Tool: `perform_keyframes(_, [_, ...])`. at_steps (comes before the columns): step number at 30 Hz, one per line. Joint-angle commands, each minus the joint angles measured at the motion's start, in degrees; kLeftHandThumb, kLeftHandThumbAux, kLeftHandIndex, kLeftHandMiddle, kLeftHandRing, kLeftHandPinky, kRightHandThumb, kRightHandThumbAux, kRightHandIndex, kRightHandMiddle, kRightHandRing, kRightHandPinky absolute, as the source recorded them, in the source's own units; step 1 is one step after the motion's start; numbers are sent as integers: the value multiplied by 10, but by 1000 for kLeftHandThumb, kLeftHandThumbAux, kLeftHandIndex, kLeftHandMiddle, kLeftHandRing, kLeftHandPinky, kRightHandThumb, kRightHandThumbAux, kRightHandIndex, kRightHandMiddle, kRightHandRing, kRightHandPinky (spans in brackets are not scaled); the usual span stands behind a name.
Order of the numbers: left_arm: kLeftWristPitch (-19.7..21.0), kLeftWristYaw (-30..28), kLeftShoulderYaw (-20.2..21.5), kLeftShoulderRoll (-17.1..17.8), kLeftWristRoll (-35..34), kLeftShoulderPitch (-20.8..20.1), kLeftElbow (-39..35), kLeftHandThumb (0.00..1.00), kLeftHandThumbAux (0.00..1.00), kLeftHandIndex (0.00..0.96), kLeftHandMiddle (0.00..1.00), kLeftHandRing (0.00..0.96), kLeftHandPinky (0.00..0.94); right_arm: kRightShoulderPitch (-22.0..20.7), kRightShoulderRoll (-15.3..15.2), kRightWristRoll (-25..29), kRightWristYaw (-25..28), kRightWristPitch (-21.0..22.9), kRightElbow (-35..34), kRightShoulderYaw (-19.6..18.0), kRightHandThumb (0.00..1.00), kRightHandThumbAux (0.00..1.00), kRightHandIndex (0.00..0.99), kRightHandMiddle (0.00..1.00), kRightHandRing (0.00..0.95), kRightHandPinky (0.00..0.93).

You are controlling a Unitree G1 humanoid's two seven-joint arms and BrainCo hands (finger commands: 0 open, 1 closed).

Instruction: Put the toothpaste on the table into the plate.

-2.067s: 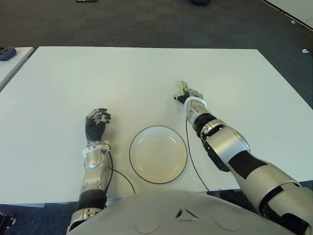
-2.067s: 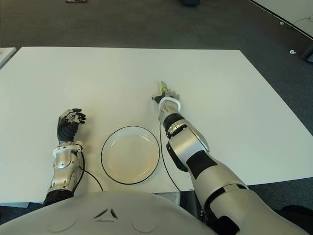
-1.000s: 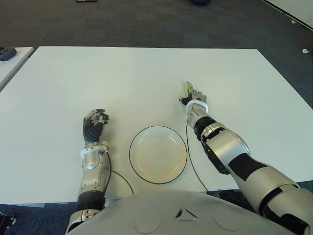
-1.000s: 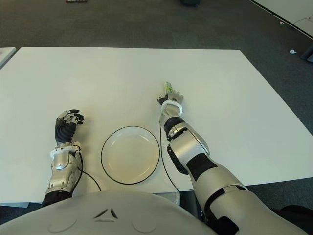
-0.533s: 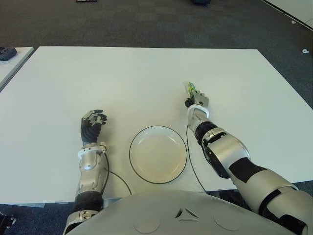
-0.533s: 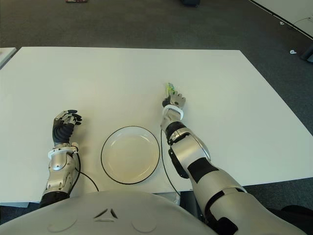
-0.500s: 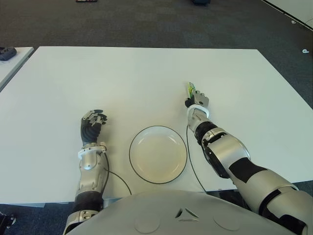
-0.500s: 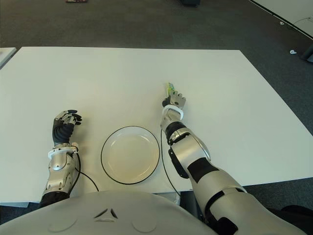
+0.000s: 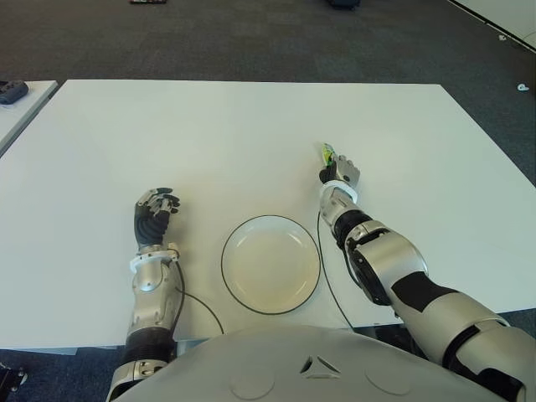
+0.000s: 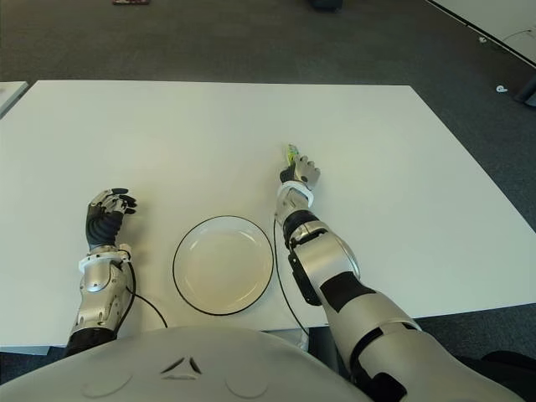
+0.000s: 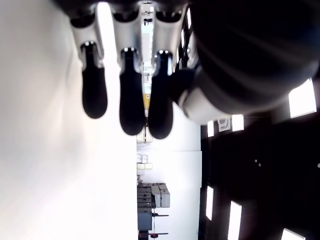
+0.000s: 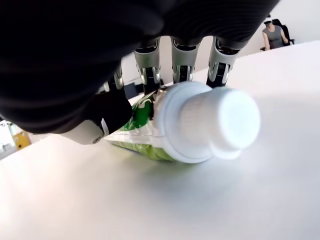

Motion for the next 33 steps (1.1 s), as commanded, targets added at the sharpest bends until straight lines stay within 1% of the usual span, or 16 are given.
perform_keyframes(1, [0, -11, 0, 2, -2, 0, 8, 704, 715, 429, 551, 546, 519, 26, 7, 21, 5, -2, 14, -15, 793, 497, 276, 263, 308, 366])
perform_keyframes(5, [-2, -12, 1, 3, -1, 0, 9, 705, 714, 429, 552, 549, 518, 27, 7, 22, -4, -7, 14, -20, 810, 505, 304, 327, 372, 412])
perform_keyframes(8, [-4, -13, 1, 4, 0, 0, 8, 705, 714, 429, 553, 550, 517, 30, 9, 18, -10, -12, 15, -19, 819, 507, 342, 391, 432, 464])
perform_keyframes(9, [-4, -13, 1, 4, 1, 0, 8, 705, 714, 429, 553, 550, 516, 32, 9, 18, -11, -13, 15, -18, 786, 578, 372, 422, 459, 490])
perform_keyframes(12, [-6, -13, 1, 5, 2, 0, 9, 705, 714, 430, 553, 547, 514, 35, 10, 20, -12, -22, 15, -21, 748, 662, 407, 471, 498, 527])
perform_keyframes(18, [-3, -13, 2, 7, 3, 2, 6, 704, 714, 430, 546, 540, 507, 42, 11, 40, -10, -57, 11, -45, 735, 698, 426, 547, 558, 556])
perform_keyframes(19, [-3, -13, 2, 7, 2, 3, 5, 704, 714, 429, 541, 537, 505, 43, 11, 44, -10, -63, 10, -49, 781, 684, 433, 548, 570, 565])
perform_keyframes(22, [-3, -13, 2, 7, 2, 3, 5, 704, 715, 429, 536, 533, 503, 44, 11, 50, -9, -76, 9, -57, 836, 668, 441, 552, 590, 581])
perform_keyframes(29, [-6, -13, 3, 7, 0, 5, 3, 706, 715, 428, 535, 534, 510, 49, 12, 70, -9, -119, 6, -84, 858, 664, 435, 570, 660, 654])
perform_keyframes(33, [2, -14, 4, 6, -3, 6, -1, 707, 715, 428, 527, 526, 498, 52, 12, 79, -8, -140, 4, -96, 855, 667, 425, 568, 688, 691])
